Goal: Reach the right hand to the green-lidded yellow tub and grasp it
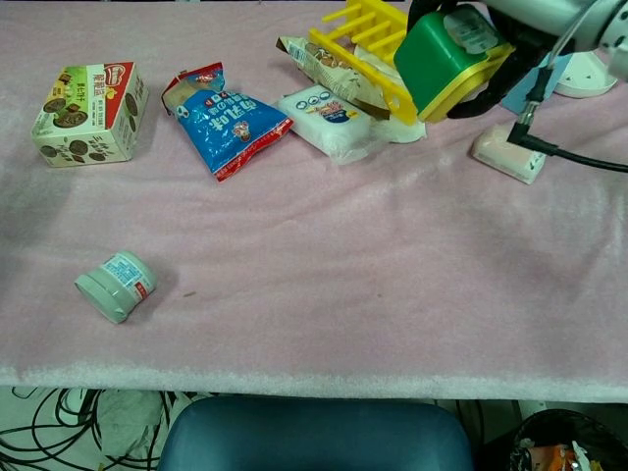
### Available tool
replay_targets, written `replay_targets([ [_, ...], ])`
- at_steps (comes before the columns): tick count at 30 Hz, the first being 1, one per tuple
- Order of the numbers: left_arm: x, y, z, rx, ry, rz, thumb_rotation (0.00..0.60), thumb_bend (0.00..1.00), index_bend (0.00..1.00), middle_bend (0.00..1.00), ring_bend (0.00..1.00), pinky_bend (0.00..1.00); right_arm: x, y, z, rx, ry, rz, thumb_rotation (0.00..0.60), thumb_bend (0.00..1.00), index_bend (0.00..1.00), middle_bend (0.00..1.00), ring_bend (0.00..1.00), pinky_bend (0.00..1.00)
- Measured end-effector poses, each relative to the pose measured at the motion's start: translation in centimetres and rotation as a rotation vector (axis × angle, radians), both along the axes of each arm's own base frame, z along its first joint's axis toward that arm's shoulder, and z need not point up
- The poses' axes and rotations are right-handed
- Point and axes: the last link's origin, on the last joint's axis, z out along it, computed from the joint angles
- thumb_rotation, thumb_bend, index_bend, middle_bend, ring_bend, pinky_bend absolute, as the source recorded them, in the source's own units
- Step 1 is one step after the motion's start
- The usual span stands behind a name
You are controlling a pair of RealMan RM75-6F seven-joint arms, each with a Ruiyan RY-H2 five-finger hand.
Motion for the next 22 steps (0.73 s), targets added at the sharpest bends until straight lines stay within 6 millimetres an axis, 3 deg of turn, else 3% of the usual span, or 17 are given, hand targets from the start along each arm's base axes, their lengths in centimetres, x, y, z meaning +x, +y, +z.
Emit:
replay_targets([
  [7, 0.3, -0.3, -0.1, 0.000, 0.012, -0.028, 0.600, 0.00, 0.00, 0.00, 0.00, 0.00, -2.6, 6.2, 3.9, 0.011, -0.248, -0.138, 0.600, 0.36, 0.83, 0.69, 0.65, 0.70],
  [14, 0.2, -0.5, -0.1, 0.004, 0.014, -0.030, 0.600, 0.00, 0.00, 0.00, 0.00, 0.00, -5.6, 11.3, 5.8, 0.028, -0.457, -0.251, 0.600, 0.36, 0.83, 0.69, 0.65, 0.70],
  [17, 0.2, -0.5, -0.1, 0.003, 0.014, -0.033, 0.600, 0.00, 0.00, 0.00, 0.00, 0.00, -7.2, 13.2, 6.3, 0.018, -0.523, -0.286, 0.600, 0.36, 0.83, 0.69, 0.65, 0.70],
  [22, 0.3, -0.5, -0.1, 0.002, 0.011, -0.042, 0.600, 0.00, 0.00, 0.00, 0.00, 0.00, -9.3, 14.5, 6.8, -0.006, -0.535, -0.298, 0.600, 0.36, 0.83, 0.69, 0.65, 0.70],
])
